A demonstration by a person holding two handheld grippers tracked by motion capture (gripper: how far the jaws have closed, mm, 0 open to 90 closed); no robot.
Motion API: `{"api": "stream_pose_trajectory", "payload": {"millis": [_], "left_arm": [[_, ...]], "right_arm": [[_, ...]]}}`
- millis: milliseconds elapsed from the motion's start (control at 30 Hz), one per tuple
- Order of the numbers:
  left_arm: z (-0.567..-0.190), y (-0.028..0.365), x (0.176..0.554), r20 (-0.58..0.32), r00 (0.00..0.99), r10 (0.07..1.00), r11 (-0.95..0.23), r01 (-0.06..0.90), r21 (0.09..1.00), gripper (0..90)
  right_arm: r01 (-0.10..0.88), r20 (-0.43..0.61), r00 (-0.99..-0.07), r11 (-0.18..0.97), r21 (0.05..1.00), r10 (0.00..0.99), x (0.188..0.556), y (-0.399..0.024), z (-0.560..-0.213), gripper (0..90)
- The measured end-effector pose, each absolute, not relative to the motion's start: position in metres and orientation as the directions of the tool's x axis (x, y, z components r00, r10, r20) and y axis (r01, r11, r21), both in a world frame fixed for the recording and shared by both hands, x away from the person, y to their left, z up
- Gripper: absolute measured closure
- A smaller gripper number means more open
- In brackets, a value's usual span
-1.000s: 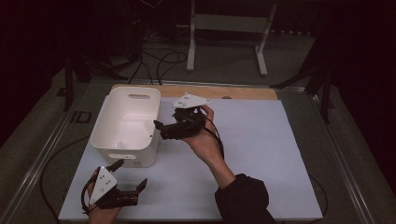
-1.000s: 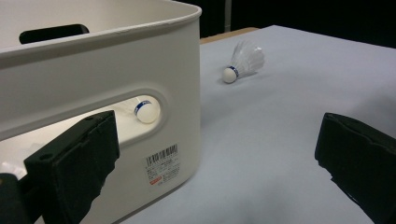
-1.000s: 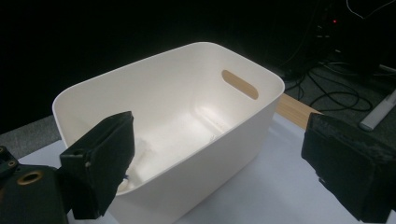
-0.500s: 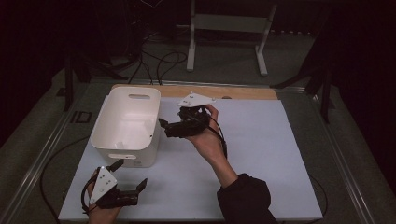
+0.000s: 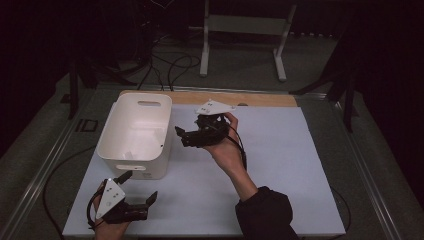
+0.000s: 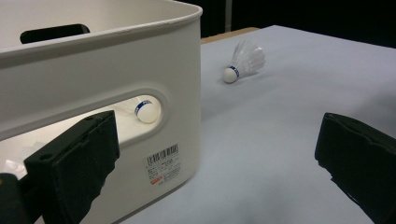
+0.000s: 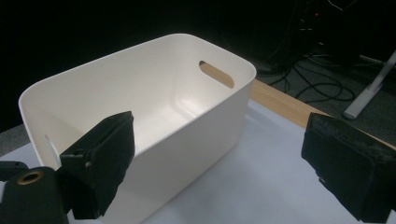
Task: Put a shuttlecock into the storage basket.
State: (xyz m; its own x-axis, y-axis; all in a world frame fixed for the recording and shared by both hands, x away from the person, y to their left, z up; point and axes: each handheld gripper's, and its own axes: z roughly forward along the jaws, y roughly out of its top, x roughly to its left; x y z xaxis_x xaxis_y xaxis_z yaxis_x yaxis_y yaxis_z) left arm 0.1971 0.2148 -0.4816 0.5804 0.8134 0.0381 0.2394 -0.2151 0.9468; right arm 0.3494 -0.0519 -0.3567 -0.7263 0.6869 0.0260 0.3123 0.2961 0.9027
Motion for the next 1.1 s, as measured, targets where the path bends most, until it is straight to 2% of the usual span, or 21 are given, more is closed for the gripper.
{"api": "stream_pose_trajectory", "payload": {"millis": [1100], "left_arm": [[-0.481, 0.215, 0.197, 0.038, 0.582, 0.812, -0.216, 0.24, 0.946, 0.4]], "right_arm": [[0.368, 0.012, -0.673, 0.321, 0.872, 0.74, 0.363, -0.079, -0.375, 8.7]]}}
